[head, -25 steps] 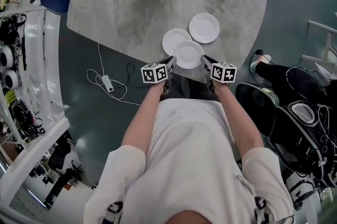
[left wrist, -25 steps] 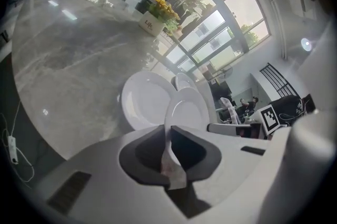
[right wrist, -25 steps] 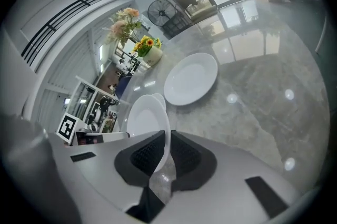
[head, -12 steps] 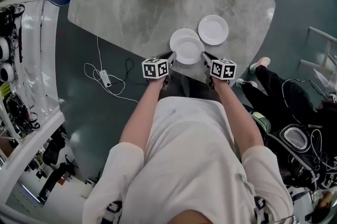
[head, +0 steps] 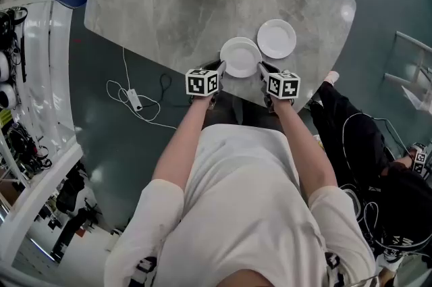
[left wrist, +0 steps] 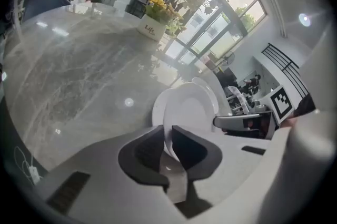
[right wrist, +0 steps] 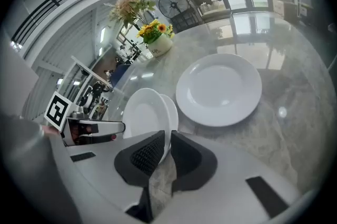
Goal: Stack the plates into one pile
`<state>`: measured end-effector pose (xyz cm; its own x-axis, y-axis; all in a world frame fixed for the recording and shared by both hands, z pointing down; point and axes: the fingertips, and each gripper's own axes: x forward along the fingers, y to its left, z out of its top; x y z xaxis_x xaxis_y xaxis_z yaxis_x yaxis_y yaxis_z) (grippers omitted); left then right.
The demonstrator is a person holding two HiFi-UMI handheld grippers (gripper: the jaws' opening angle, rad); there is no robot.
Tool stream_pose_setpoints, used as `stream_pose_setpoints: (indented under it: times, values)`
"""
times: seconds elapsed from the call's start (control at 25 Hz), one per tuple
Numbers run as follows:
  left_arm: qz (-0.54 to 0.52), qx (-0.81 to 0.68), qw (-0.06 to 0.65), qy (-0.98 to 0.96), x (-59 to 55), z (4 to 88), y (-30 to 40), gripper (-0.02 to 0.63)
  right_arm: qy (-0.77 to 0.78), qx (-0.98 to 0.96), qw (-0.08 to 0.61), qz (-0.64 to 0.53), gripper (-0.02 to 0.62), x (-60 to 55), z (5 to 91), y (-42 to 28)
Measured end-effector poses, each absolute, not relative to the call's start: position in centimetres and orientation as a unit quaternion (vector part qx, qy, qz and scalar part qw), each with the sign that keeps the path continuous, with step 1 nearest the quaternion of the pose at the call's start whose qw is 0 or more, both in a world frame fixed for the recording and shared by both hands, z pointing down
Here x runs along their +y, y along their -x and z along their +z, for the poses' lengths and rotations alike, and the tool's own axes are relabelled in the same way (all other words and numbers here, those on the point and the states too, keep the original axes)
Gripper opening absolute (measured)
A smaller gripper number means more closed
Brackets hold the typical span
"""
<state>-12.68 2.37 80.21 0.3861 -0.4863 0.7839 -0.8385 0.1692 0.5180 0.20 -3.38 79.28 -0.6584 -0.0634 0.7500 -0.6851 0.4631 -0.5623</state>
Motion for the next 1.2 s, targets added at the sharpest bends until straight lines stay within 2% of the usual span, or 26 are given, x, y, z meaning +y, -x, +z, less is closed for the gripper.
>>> stream_pose_setpoints:
  times: [0.6,0.88,1.2]
  values:
    - [0.220,-0.531,0.522,-0.630,1.7,81.1,13.4,0.074,-0.252,-0.785,0.370,0.428,0.061,-4.0,80.1,0.5]
    - [0.233,-0.535,0.495,-0.643,0.9,79.9,14.1,0.106,-0.251,-0.791,0.359,0.426,0.089,-4.4,79.3,0.8]
    - [0.236,-0.517,0.479,-0.669,-1.2,77.7,14.4,0.104,-0.276,-0.792,0.333,0.432,0.089,-5.3,77.3,-0.6]
